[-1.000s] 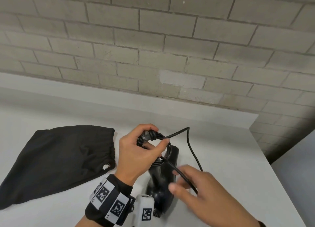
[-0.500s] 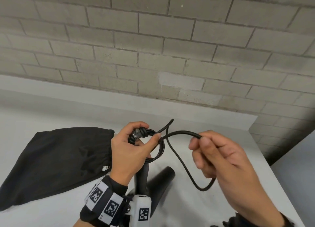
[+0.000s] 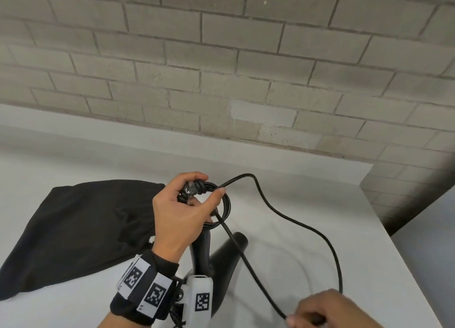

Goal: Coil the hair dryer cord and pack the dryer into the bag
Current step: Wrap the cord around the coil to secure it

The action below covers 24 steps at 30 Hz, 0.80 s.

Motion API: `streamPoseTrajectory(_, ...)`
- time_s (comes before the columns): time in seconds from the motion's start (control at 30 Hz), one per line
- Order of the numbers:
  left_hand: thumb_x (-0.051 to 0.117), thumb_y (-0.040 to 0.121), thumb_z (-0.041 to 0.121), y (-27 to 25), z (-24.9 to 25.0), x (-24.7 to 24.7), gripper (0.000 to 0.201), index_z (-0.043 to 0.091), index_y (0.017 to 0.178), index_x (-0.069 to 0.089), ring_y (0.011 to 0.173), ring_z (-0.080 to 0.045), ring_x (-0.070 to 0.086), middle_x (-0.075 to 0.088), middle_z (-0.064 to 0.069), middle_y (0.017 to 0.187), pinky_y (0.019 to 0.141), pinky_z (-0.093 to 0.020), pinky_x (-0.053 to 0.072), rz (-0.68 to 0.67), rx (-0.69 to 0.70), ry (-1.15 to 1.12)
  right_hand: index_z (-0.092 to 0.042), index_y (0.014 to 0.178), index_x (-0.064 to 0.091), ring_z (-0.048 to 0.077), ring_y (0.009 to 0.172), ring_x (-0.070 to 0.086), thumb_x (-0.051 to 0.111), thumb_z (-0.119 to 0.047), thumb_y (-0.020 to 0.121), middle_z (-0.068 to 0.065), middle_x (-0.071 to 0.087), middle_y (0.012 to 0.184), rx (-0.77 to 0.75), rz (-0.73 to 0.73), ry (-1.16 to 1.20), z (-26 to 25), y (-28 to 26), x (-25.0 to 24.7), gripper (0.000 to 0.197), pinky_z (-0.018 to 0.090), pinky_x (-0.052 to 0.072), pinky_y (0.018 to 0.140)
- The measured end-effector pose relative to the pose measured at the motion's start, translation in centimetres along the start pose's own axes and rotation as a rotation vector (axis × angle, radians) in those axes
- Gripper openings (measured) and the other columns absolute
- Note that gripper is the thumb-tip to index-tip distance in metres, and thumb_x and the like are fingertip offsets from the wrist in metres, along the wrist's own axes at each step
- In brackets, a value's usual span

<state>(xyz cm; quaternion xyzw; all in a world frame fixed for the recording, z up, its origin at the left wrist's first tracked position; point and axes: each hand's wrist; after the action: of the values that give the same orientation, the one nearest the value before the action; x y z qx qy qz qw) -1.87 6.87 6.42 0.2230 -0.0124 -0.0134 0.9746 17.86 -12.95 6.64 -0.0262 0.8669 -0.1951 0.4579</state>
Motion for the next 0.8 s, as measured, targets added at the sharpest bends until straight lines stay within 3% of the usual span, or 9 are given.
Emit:
streamPoseTrajectory(0.1, 0.088, 0.069, 0.011, -0.2, 0.1, 0.4, 0.029, 0.02, 0.09, 0.069, 0.038, -0.023, 0.063, 0.069, -0.005, 0.077, 0.043, -0.024, 0.05, -0.013, -0.009, -0.013, -0.054, 0.108, 0.057, -0.017, 0.106, 0.052, 0.043, -0.096, 0.056, -0.037, 0.054, 0.112, -0.053, 0.082, 0.144, 0.0, 1.7, 3.1, 0.068, 0.006, 0.04, 0.088)
streamPoseTrajectory(0.17, 0.088, 0.069, 0.01, -0.4, 0.2, 0.6, 0.029, 0.019, 0.088, 0.069, 0.036, -0.021, 0.062, 0.069, 0.0, 0.075, 0.043, -0.021, 0.047, -0.015, -0.009, -0.013, -0.052, 0.116, 0.052, -0.016, 0.115, 0.048, 0.042, -0.09, 0.066, -0.035, 0.053, 0.119, -0.153, 0.143, 0.217, -1.7, 3.3, 3.7, 0.063, 0.01, 0.041, 0.092)
streamPoseTrajectory(0.27, 0.089, 0.068, 0.012, -0.5, 0.4, 0.8, 0.029, 0.021, 0.088, 0.07, 0.036, -0.021, 0.062, 0.07, 0.005, 0.075, 0.042, -0.021, 0.047, -0.022, -0.001, -0.005, -0.037, 0.112, 0.06, -0.008, 0.106, 0.058, 0.053, -0.062, 0.085, -0.022, 0.066, 0.109, -0.267, 0.273, 0.5, -6.2, 5.3, 3.2, 0.037, 0.011, 0.045, 0.089)
streamPoseTrajectory(0.33, 0.09, 0.068, 0.013, -0.6, 0.4, 0.8, 0.03, 0.022, 0.088, 0.07, 0.036, -0.021, 0.061, 0.071, 0.006, 0.076, 0.043, -0.021, 0.048, -0.021, 0.002, 0.003, -0.025, 0.102, 0.064, 0.0, 0.088, 0.067, 0.058, -0.041, 0.094, -0.006, 0.073, 0.096, -0.302, 0.26, 0.651, -8.8, 6.0, 3.0, 0.019, 0.014, 0.05, 0.081)
streamPoseTrajectory(0.4, 0.09, 0.067, 0.012, -0.6, 0.4, 0.7, 0.03, 0.023, 0.088, 0.07, 0.036, -0.019, 0.06, 0.071, 0.007, 0.078, 0.043, -0.02, 0.048, -0.015, 0.008, 0.009, -0.018, 0.092, 0.063, 0.012, 0.067, 0.064, 0.053, -0.029, 0.099, 0.004, 0.071, 0.074, -0.345, 0.222, 0.705, -10.2, 6.1, 3.1, 0.016, 0.021, 0.05, 0.07)
streamPoseTrajectory(0.47, 0.089, 0.068, 0.012, -0.5, 0.3, 0.5, 0.03, 0.022, 0.089, 0.07, 0.036, -0.018, 0.061, 0.072, 0.008, 0.079, 0.042, -0.021, 0.048, -0.011, 0.007, 0.011, -0.017, 0.089, 0.062, 0.016, 0.055, 0.054, 0.049, -0.024, 0.101, 0.002, 0.058, 0.058, -0.39, 0.216, 0.798, -10.1, 5.8, 3.4, 0.02, 0.028, 0.047, 0.062)
streamPoseTrajectory(0.53, 0.089, 0.069, 0.013, -0.3, 0.2, 0.2, 0.029, 0.021, 0.09, 0.07, 0.035, -0.017, 0.06, 0.071, 0.006, 0.076, 0.042, -0.026, 0.051, 0.003, -0.005, 0.007, -0.022, 0.086, 0.064, 0.016, 0.053, 0.044, 0.049, -0.028, 0.1, -0.001, 0.049, 0.056, -0.405, 0.268, 0.855, -9.0, 5.2, 3.1, 0.022, 0.029, 0.041, 0.056)
streamPoseTrajectory(0.63, 0.089, 0.069, 0.013, 0.0, -0.2, -0.1, 0.027, 0.02, 0.089, 0.071, 0.034, -0.014, 0.054, 0.069, 0.002, 0.074, 0.044, -0.031, 0.052, 0.022, -0.01, 0.004, -0.021, 0.08, 0.069, 0.012, 0.054, 0.042, 0.052, -0.044, 0.089, 0.0, 0.047, 0.054, -0.421, 0.368, 0.877, -6.3, 4.0, 2.4, 0.029, 0.018, 0.037, 0.056)
streamPoseTrajectory(0.8, 0.088, 0.069, 0.014, 0.0, -0.1, -0.3, 0.028, 0.021, 0.089, 0.07, 0.038, -0.026, 0.062, 0.067, -0.004, 0.071, 0.044, -0.021, 0.047, 0.026, -0.019, -0.007, -0.014, 0.051, 0.063, 0.009, 0.045, 0.038, 0.054, -0.064, 0.071, 0.001, 0.046, 0.044, -0.206, 0.534, 0.677, -0.9, 3.1, 1.2, 0.055, 0.016, 0.032, 0.048)
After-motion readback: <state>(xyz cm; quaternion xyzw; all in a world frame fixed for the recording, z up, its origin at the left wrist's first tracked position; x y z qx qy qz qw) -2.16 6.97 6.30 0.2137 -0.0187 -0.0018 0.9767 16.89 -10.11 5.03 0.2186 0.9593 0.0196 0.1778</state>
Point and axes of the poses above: each hand's wrist, its own y-axis towards the middle knuckle, its own x-axis out of the palm, z = x × y
